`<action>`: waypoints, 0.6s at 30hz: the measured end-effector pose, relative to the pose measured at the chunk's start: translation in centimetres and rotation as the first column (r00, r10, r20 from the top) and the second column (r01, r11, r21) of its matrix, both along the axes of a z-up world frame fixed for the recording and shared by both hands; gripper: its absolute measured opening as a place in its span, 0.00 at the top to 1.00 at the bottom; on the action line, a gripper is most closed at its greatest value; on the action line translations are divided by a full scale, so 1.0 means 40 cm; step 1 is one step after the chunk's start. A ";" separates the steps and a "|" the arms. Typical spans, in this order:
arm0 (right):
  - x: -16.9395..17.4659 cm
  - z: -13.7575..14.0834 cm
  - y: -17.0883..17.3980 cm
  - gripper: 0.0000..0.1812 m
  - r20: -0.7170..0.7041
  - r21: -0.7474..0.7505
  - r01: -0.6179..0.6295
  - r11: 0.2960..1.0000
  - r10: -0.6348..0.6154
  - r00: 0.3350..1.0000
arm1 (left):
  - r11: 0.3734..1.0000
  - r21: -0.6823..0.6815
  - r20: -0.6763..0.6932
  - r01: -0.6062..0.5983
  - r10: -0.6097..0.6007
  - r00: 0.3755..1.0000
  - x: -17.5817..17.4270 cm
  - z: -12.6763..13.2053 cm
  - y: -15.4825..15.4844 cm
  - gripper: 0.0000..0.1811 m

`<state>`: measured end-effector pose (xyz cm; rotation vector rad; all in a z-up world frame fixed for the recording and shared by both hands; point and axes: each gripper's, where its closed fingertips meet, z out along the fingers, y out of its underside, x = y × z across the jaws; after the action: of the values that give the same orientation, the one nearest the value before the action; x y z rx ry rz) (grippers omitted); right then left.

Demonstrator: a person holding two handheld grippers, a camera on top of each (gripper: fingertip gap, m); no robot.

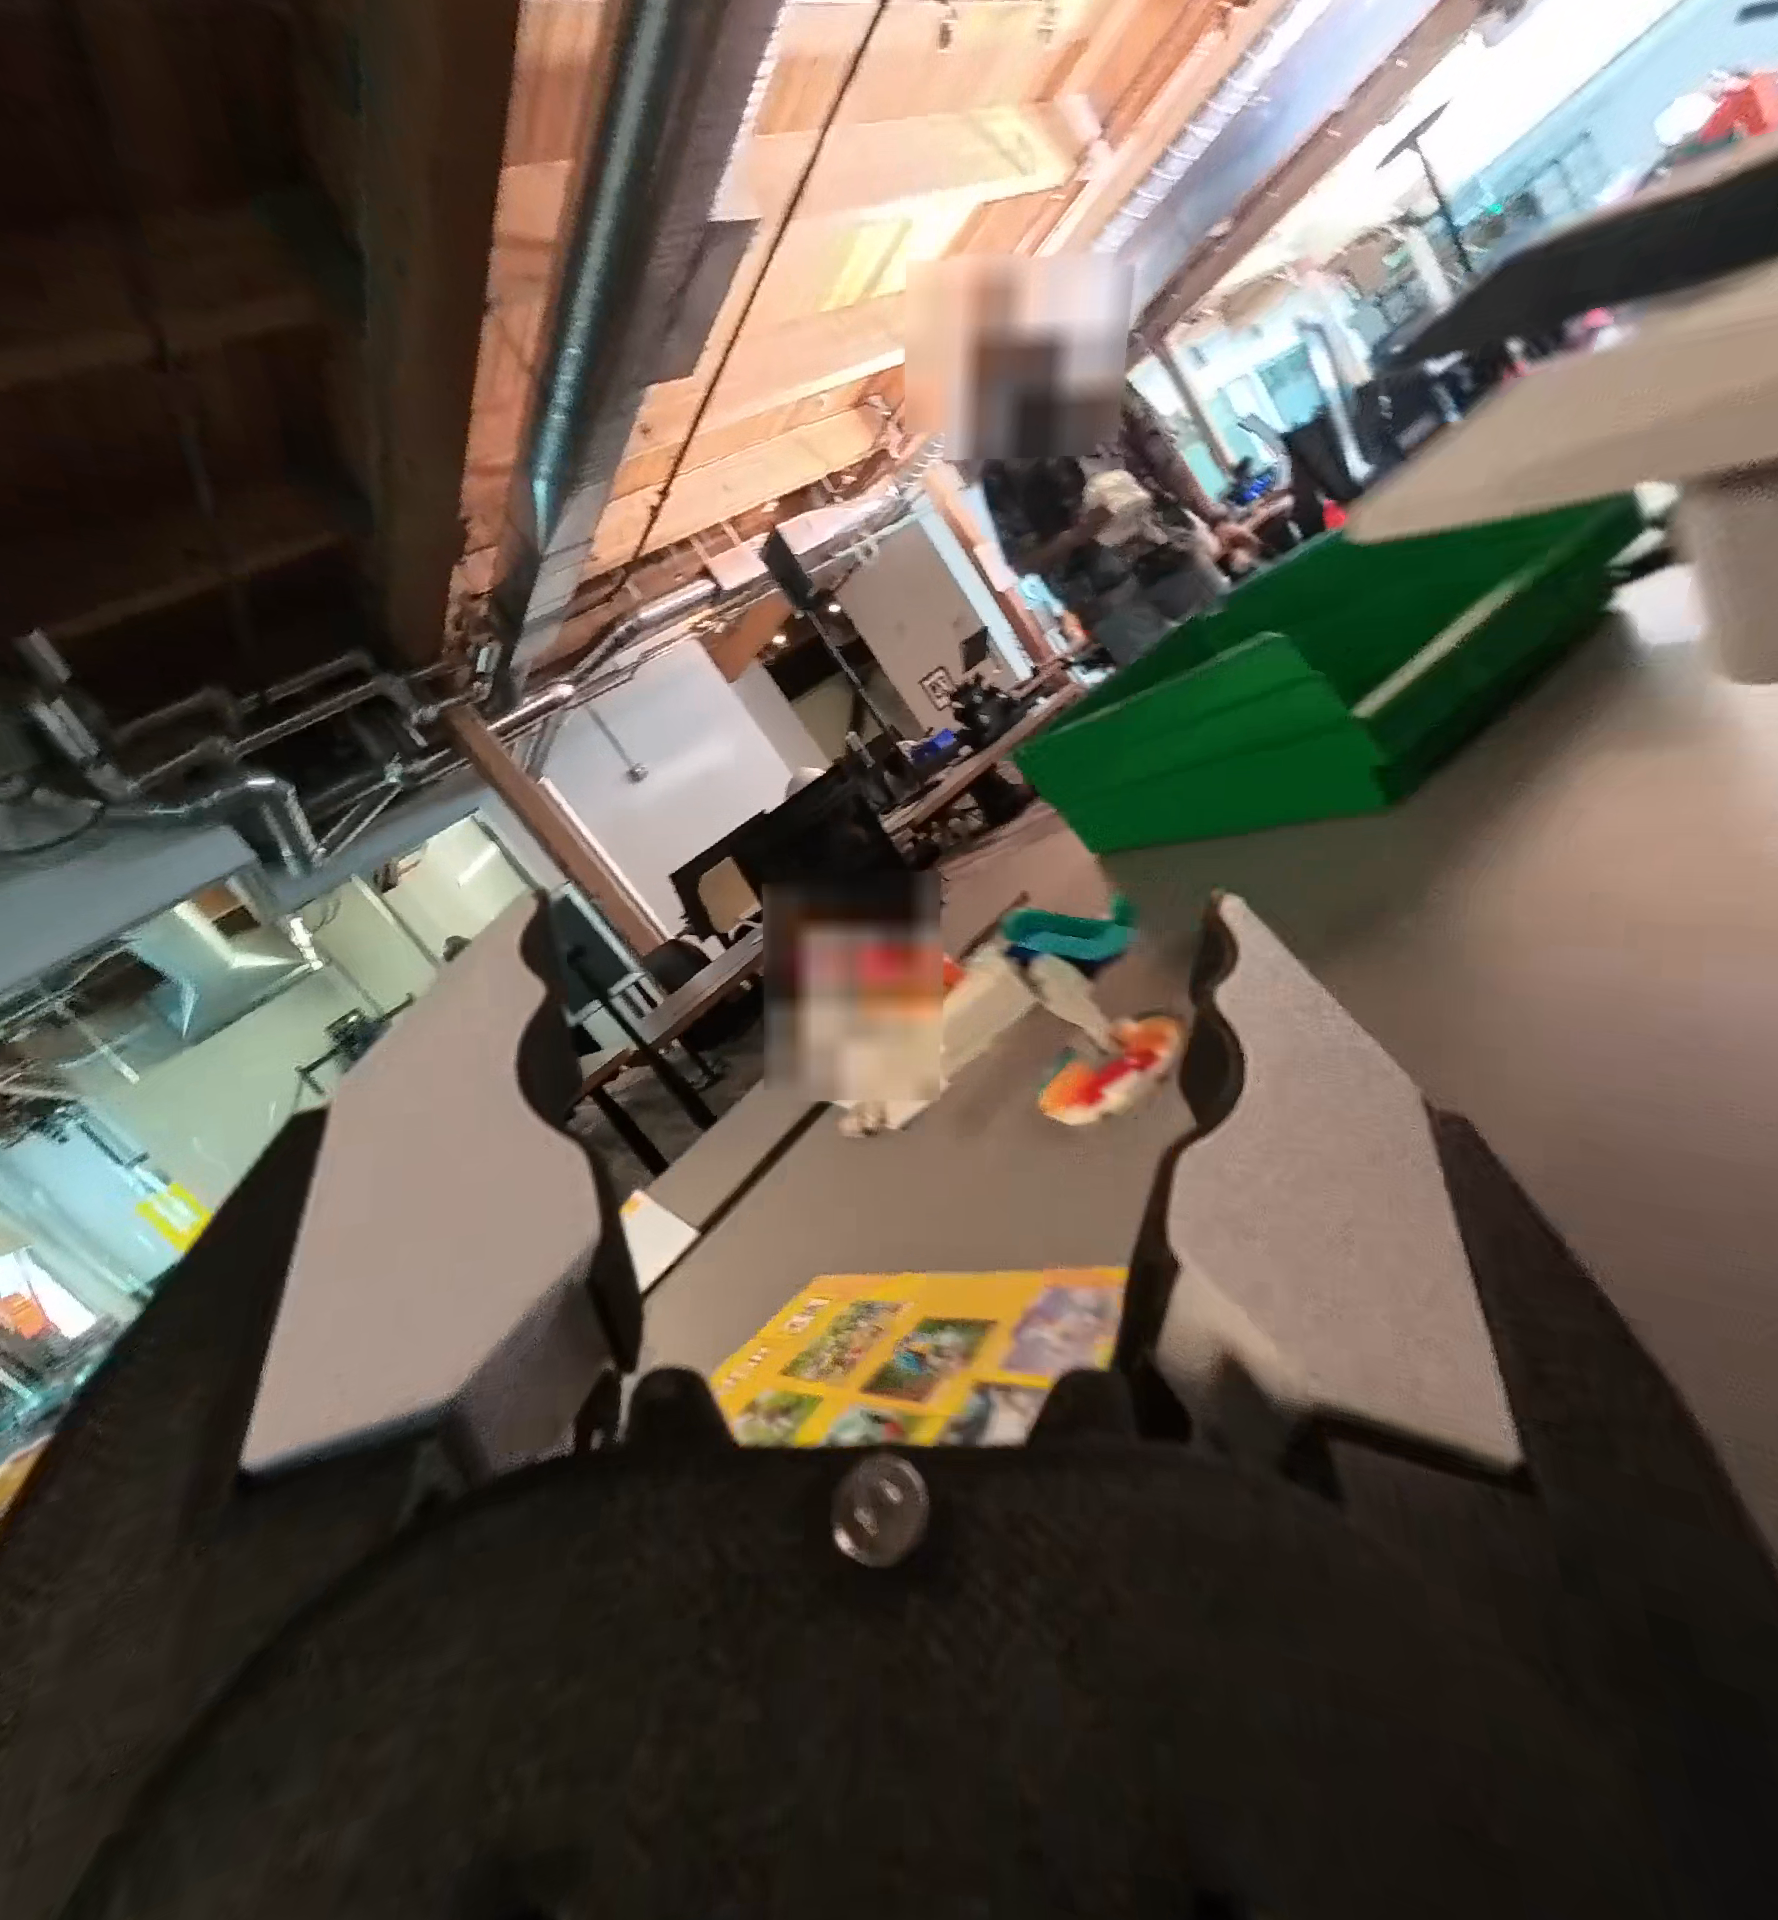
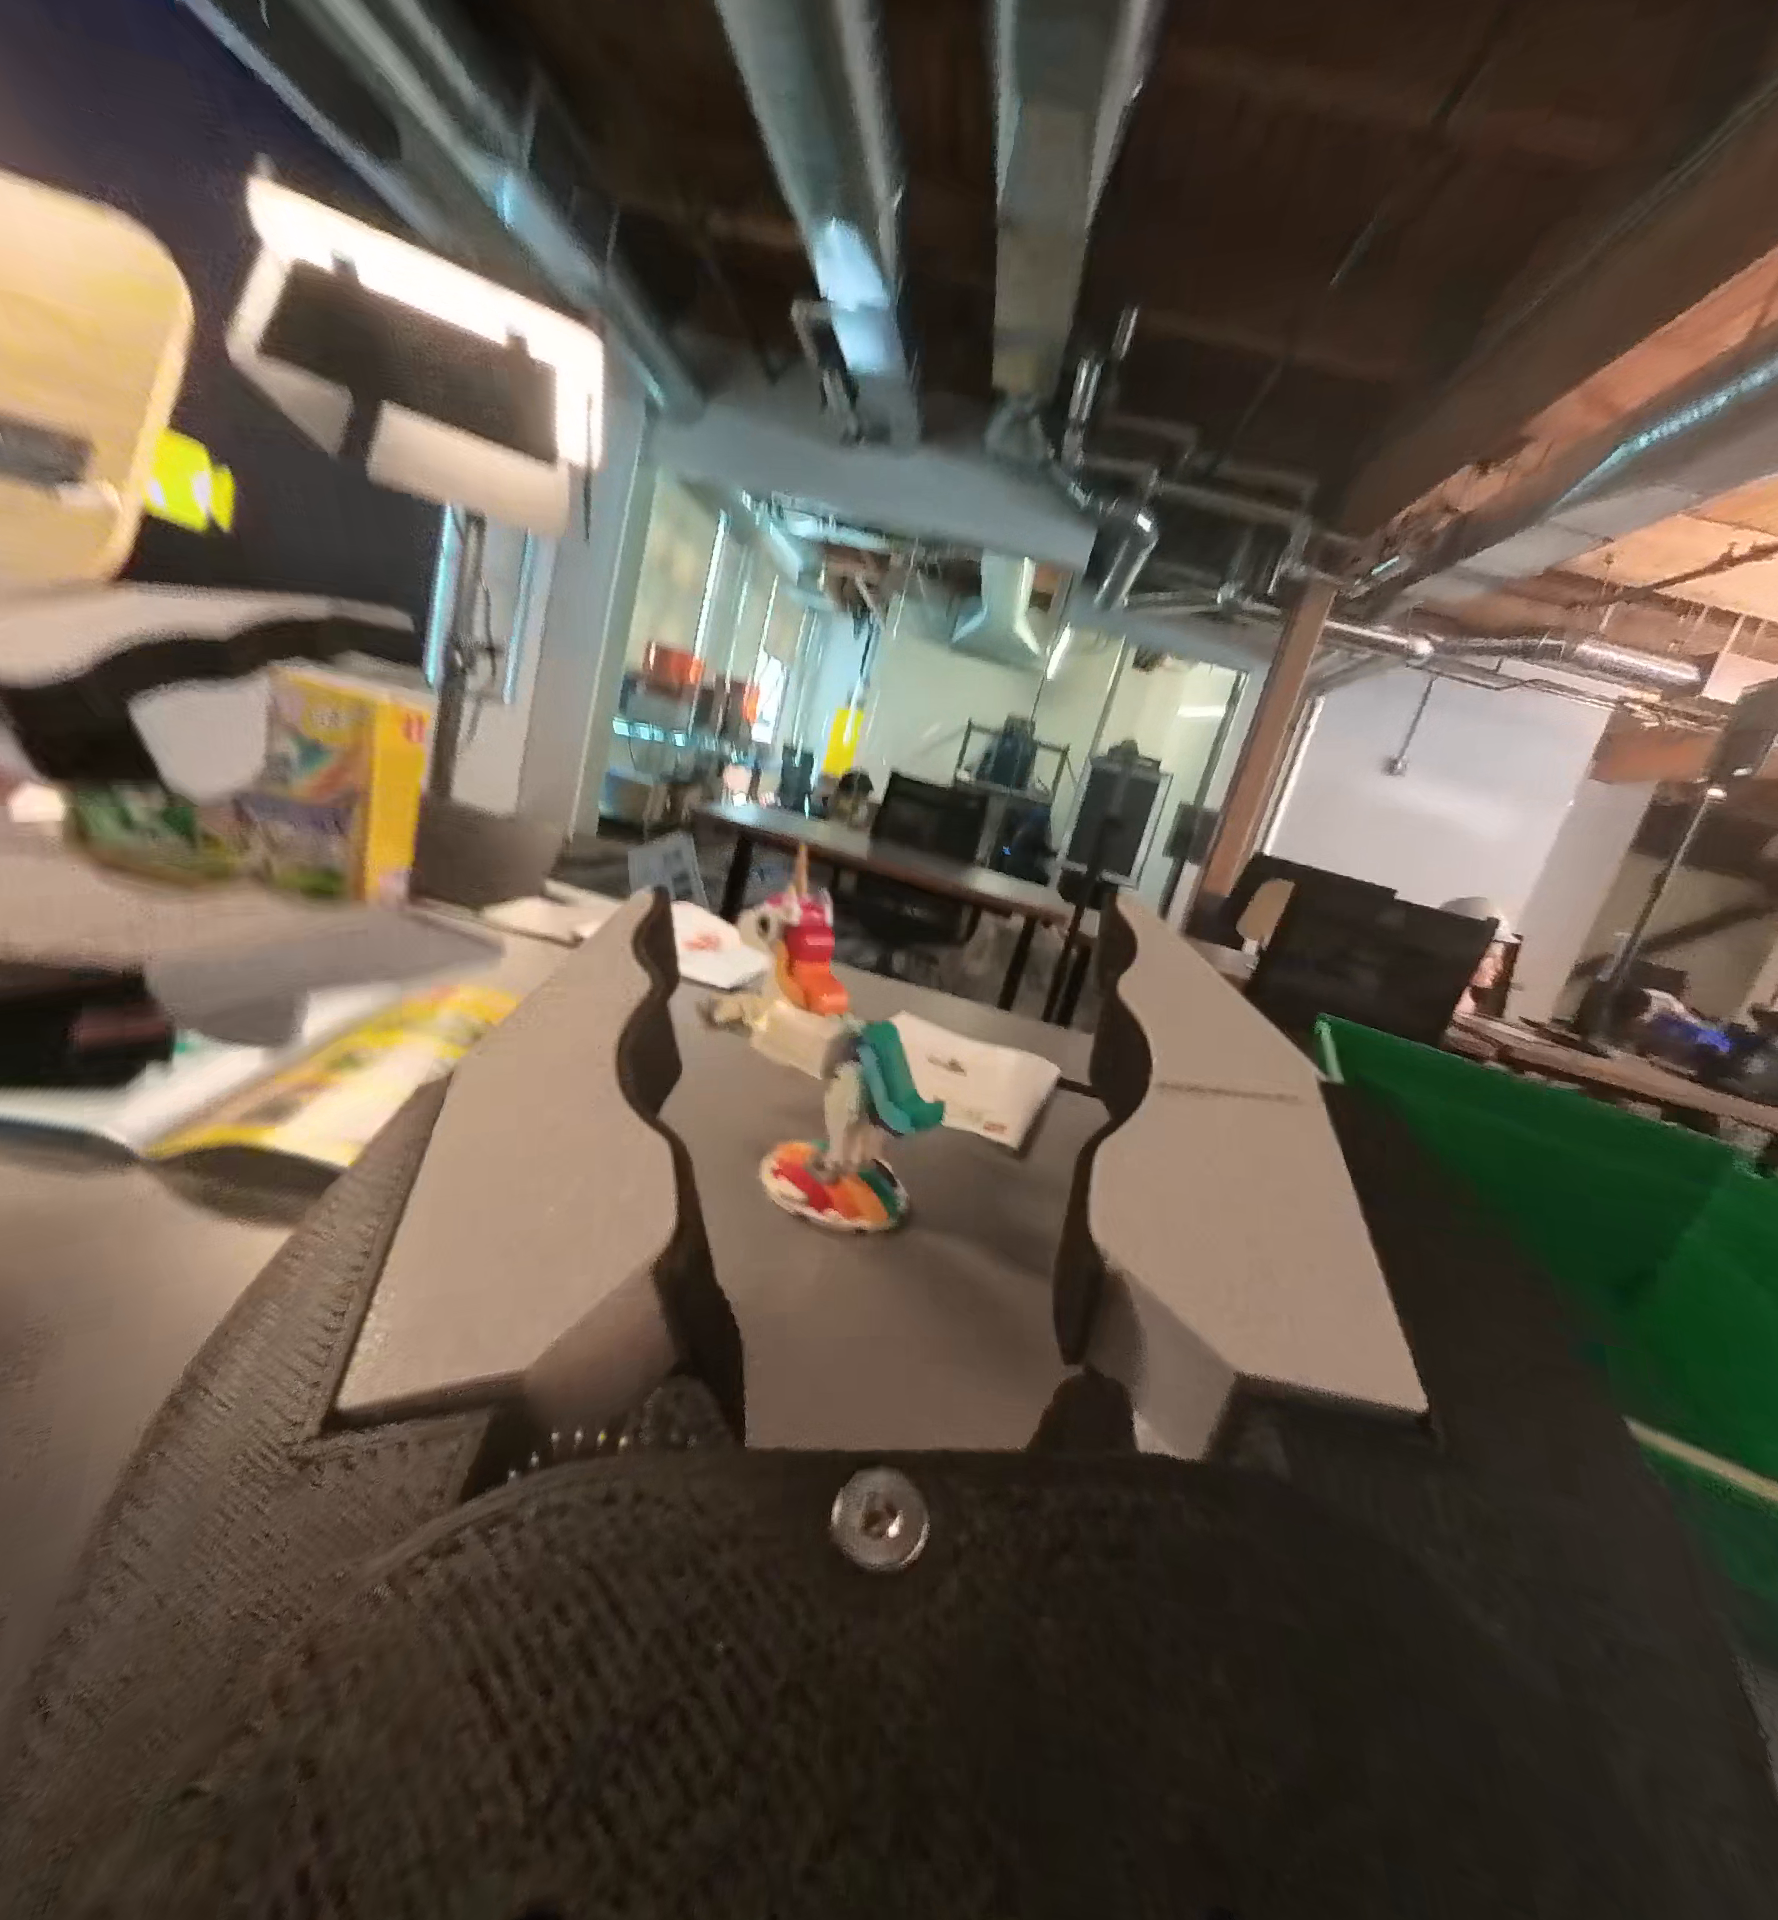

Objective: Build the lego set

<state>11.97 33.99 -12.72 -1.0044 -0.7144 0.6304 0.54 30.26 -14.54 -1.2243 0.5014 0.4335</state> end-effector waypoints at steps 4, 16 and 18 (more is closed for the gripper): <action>-0.022 -0.017 -0.039 0.55 0.000 -0.015 -0.043 0.999 0.043 0.999 | 0.996 -0.068 0.154 0.063 -0.052 0.987 0.050 -0.030 -0.048 0.30; -0.064 -0.013 -0.159 0.46 -0.005 0.074 -0.101 0.992 0.102 0.995 | 0.980 -0.176 0.515 0.088 0.016 0.857 -0.011 -0.071 -0.021 0.19; -0.073 -0.015 -0.170 0.47 0.025 0.113 -0.083 0.990 0.080 0.996 | 0.982 -0.162 0.557 0.100 0.007 0.830 -0.024 -0.064 -0.027 0.20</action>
<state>9.03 27.20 -13.34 -0.8808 -0.8038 0.6437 -0.43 29.17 -17.09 -1.4422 0.0645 -0.0300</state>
